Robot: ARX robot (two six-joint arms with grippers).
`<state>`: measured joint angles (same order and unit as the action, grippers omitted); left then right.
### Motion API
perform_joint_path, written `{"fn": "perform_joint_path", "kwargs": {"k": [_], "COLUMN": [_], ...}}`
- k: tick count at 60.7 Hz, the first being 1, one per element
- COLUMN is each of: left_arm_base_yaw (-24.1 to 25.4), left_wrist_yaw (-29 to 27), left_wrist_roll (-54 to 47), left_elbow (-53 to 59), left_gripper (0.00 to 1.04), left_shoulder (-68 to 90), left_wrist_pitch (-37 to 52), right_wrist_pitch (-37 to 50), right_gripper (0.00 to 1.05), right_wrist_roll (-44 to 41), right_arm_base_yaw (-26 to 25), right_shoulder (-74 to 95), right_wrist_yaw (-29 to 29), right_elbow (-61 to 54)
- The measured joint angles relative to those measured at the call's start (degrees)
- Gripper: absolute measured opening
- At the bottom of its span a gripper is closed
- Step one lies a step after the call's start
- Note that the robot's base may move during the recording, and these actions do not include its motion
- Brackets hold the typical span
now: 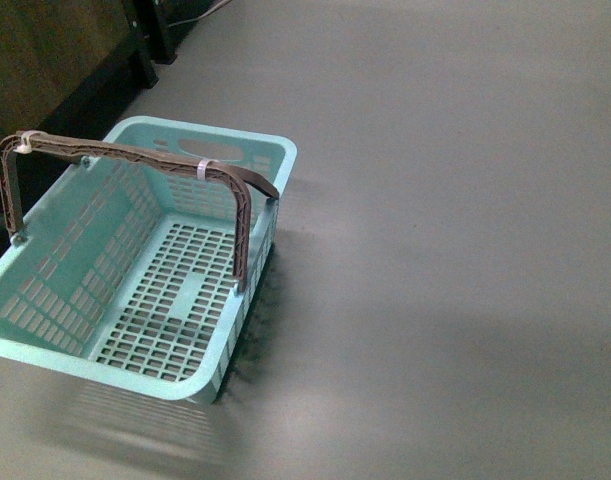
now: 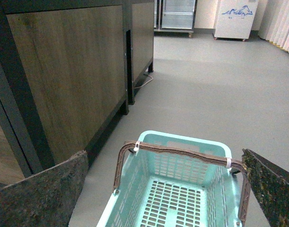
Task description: Pick lemon and mango into basket
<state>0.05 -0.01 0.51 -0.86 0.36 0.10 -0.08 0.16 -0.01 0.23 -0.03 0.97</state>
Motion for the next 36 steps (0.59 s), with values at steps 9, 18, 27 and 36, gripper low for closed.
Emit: {"fn": "perform_joint_path", "kwargs": {"k": [9, 18, 27, 36], "left_arm_base_yaw": [0.00, 0.00, 0.00, -2.43], "left_wrist_yaw": [0.00, 0.00, 0.00, -6.91], "left_wrist_roll": [0.00, 0.00, 0.00, 5.86], "left_elbow": [0.00, 0.00, -0.02, -2.75], "left_gripper": [0.98, 0.98, 0.98, 0.98], "left_shoulder": [0.00, 0.00, 0.00, 3.37], "left_wrist_pitch": [0.00, 0.00, 0.00, -7.72], "right_wrist_pitch": [0.00, 0.00, 0.00, 0.00], "right_gripper": [0.96, 0.96, 0.96, 0.96], "right_wrist_roll": [0.00, 0.00, 0.00, 0.00], "right_arm_base_yaw": [-0.02, 0.00, 0.00, 0.00], "right_shoulder": [0.00, 0.00, 0.00, 0.00], "right_wrist_yaw": [0.00, 0.00, 0.00, 0.00], "right_elbow": [0.00, 0.00, 0.00, 0.00]}}
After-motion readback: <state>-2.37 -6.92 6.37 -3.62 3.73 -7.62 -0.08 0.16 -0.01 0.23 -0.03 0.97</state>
